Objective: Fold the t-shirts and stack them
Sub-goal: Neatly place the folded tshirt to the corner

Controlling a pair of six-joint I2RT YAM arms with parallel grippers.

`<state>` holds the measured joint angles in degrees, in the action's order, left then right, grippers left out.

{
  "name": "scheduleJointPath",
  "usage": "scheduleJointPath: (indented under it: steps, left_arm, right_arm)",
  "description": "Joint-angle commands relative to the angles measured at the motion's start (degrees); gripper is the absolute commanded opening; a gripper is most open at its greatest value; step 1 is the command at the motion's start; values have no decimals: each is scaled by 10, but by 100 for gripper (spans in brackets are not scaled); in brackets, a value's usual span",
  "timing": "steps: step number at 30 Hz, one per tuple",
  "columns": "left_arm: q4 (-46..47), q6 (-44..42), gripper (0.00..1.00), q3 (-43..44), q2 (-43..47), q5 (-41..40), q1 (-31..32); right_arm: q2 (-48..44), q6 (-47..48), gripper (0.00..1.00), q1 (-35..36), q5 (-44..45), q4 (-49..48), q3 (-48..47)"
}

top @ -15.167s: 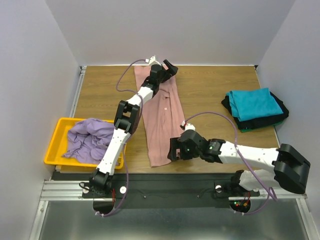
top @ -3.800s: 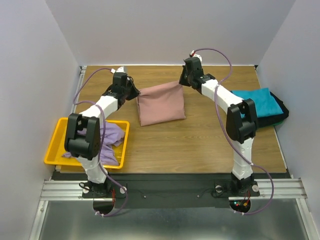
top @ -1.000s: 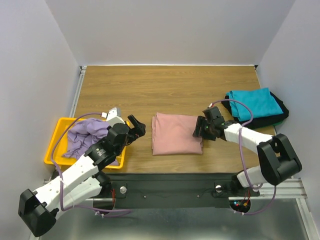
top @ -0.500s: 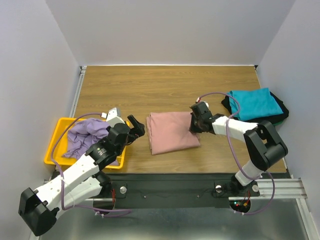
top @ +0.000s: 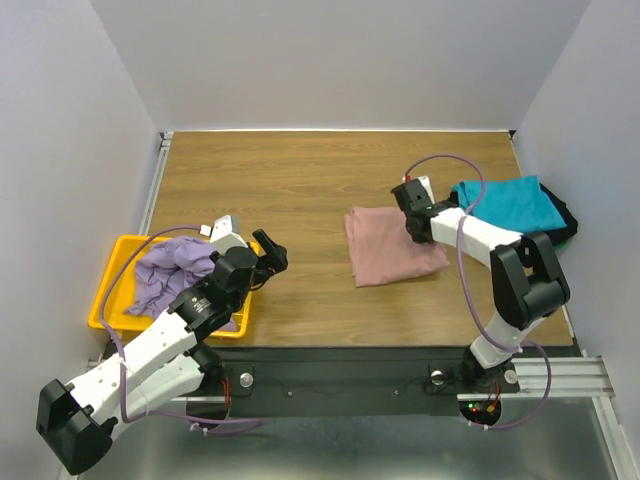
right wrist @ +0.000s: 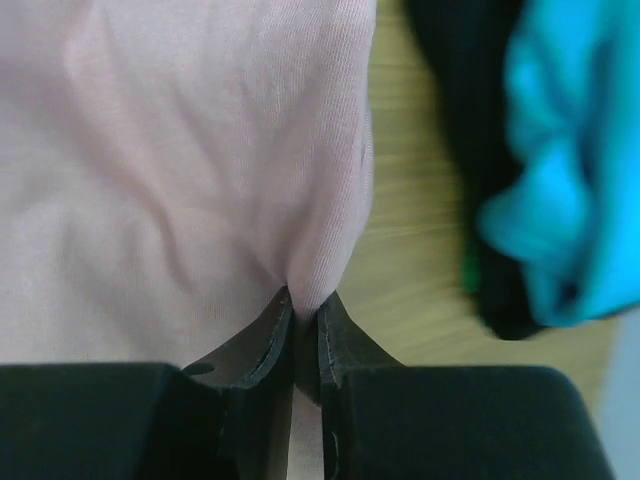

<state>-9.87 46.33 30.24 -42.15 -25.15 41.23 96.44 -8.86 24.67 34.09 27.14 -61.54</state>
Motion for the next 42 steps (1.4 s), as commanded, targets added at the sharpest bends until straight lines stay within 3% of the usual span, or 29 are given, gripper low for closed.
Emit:
scheduleJointPath:
  steps: [1,14,20,32,42]
  left_arm:
    - [13,-11,99,-4,3,-23,-2]
    - [20,-16,99,-6,-21,-43,-5]
    - [11,-17,99,3,-39,-49,-6]
    - [10,-16,99,4,-47,-53,-9]
    - [7,-14,99,6,-49,-55,-12]
  right_arm:
    - [-39,133,0,-61,83,25,-44]
    - [-44,286,0,-187,80,26,-183]
    - [-49,318,0,-197,82,26,-255]
    - [-101,332,0,-198,46,29,-307]
    - [-69,351,0,-214,54,36,-357]
